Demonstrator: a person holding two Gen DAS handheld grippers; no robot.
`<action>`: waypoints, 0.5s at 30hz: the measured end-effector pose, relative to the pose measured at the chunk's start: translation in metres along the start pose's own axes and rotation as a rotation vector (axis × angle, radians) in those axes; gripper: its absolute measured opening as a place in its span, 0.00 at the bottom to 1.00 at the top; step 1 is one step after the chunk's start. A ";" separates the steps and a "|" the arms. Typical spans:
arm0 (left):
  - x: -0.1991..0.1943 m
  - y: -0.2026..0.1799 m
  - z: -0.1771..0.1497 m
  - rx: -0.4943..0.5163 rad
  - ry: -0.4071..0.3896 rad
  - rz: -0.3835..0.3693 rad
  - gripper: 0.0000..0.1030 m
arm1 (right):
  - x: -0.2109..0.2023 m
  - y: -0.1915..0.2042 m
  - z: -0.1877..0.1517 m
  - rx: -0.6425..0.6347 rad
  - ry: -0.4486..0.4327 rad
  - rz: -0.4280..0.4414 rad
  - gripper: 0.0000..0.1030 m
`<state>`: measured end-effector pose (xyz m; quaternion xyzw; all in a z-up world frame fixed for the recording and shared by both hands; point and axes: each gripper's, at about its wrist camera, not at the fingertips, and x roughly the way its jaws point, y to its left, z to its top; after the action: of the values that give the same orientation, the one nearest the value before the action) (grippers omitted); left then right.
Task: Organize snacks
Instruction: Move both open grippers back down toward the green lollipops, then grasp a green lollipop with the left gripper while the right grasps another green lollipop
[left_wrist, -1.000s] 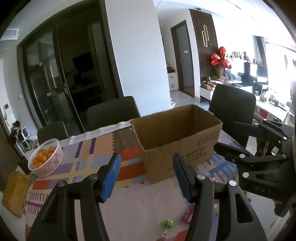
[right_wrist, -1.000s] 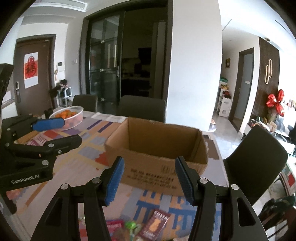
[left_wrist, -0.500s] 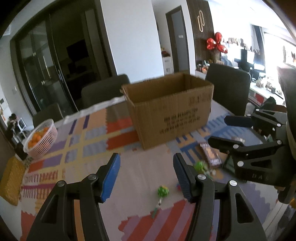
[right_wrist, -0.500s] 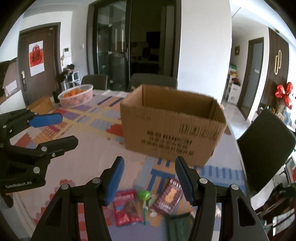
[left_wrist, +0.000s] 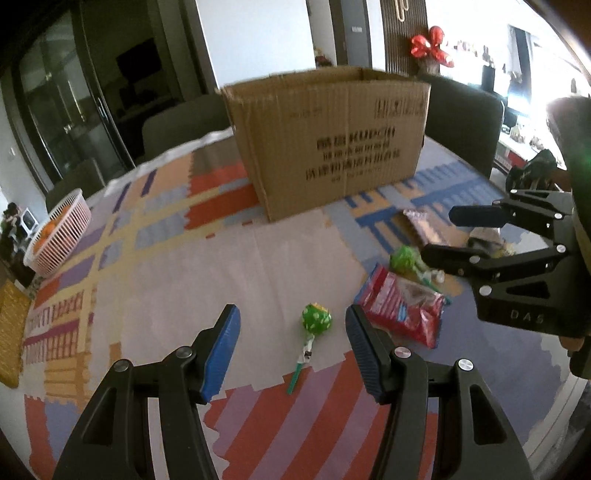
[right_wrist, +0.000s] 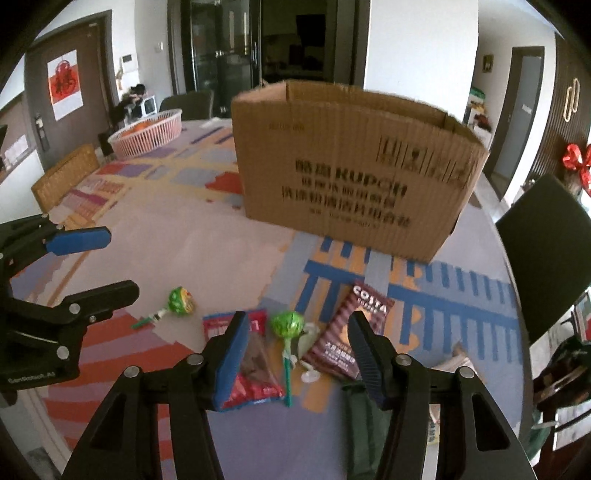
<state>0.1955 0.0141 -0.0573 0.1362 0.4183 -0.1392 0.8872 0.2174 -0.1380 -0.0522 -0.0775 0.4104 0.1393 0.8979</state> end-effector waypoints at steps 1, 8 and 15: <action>0.004 0.001 -0.001 -0.003 0.010 -0.003 0.57 | 0.004 -0.001 -0.001 0.000 0.009 0.000 0.52; 0.032 0.004 -0.004 -0.025 0.064 -0.041 0.56 | 0.027 -0.001 -0.002 -0.002 0.066 0.016 0.44; 0.053 0.004 0.000 -0.042 0.096 -0.071 0.48 | 0.044 -0.003 -0.001 0.023 0.111 0.054 0.36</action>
<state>0.2290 0.0106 -0.0986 0.1092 0.4678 -0.1550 0.8633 0.2445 -0.1329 -0.0862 -0.0635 0.4631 0.1543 0.8704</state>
